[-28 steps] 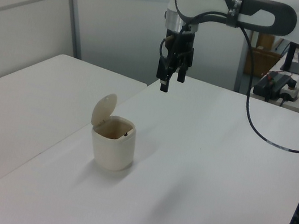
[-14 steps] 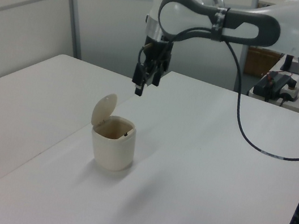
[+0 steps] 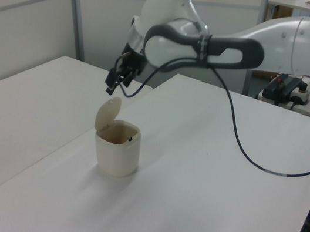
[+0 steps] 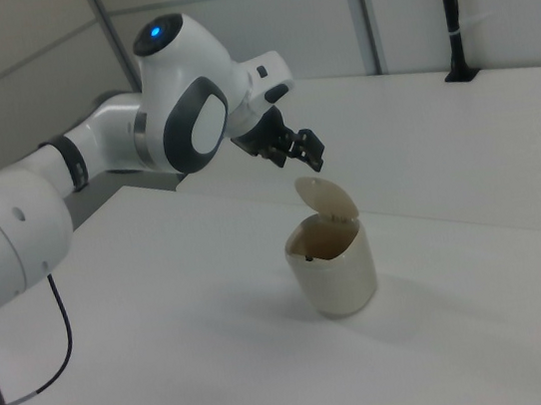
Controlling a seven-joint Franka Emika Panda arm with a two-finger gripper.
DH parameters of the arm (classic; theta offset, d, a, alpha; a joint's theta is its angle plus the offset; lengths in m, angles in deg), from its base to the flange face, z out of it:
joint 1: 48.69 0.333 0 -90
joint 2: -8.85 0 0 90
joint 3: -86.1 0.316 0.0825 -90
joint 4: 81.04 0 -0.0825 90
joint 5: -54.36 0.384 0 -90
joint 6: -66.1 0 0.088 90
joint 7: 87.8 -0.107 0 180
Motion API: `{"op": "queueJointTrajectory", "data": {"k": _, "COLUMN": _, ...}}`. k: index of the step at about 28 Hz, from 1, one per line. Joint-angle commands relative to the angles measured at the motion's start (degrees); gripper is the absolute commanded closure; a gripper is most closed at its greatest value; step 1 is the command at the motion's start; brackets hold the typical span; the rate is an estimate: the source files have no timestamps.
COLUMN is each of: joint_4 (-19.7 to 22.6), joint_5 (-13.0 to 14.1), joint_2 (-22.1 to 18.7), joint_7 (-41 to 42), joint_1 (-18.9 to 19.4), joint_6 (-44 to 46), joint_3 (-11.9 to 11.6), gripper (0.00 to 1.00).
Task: Close the trash can
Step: 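Move the gripper toward the open lid of the cream trash can, then lower the gripper onto the raised lid, pushing it down shut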
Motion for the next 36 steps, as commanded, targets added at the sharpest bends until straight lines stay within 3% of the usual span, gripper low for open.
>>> {"op": "queueJointTrajectory", "data": {"k": 1, "joint_4": 0.0, "joint_5": -7.2, "joint_2": 3.1, "joint_7": -9.7, "joint_1": 2.1, "joint_6": -6.6, "joint_3": -0.4, "gripper": 0.57}}
{"op": "queueJointTrajectory", "data": {"k": 5, "joint_4": -0.2, "joint_5": -9.7, "joint_2": 4.7, "joint_7": -12.5, "joint_1": 2.4, "joint_6": -9.0, "joint_3": -0.4, "gripper": 0.73}}
{"op": "queueJointTrajectory", "data": {"k": 6, "joint_4": -0.2, "joint_5": -9.9, "joint_2": 5.1, "joint_7": -12.9, "joint_1": 2.5, "joint_6": -10.0, "joint_3": -0.4, "gripper": 0.79}}
{"op": "queueJointTrajectory", "data": {"k": 12, "joint_4": -0.3, "joint_5": -9.8, "joint_2": 5.4, "joint_7": -12.9, "joint_1": 2.5, "joint_6": -10.7, "joint_3": -0.6, "gripper": 0.95}}
{"op": "queueJointTrajectory", "data": {"k": 22, "joint_4": 0.0, "joint_5": -9.7, "joint_2": 4.6, "joint_7": -11.2, "joint_1": 1.8, "joint_6": -9.7, "joint_3": -0.9, "gripper": 1.0}}
{"op": "queueJointTrajectory", "data": {"k": 36, "joint_4": 0.2, "joint_5": -7.6, "joint_2": 4.5, "joint_7": -0.1, "joint_1": 1.6, "joint_6": 5.1, "joint_3": -0.5, "gripper": 1.0}}
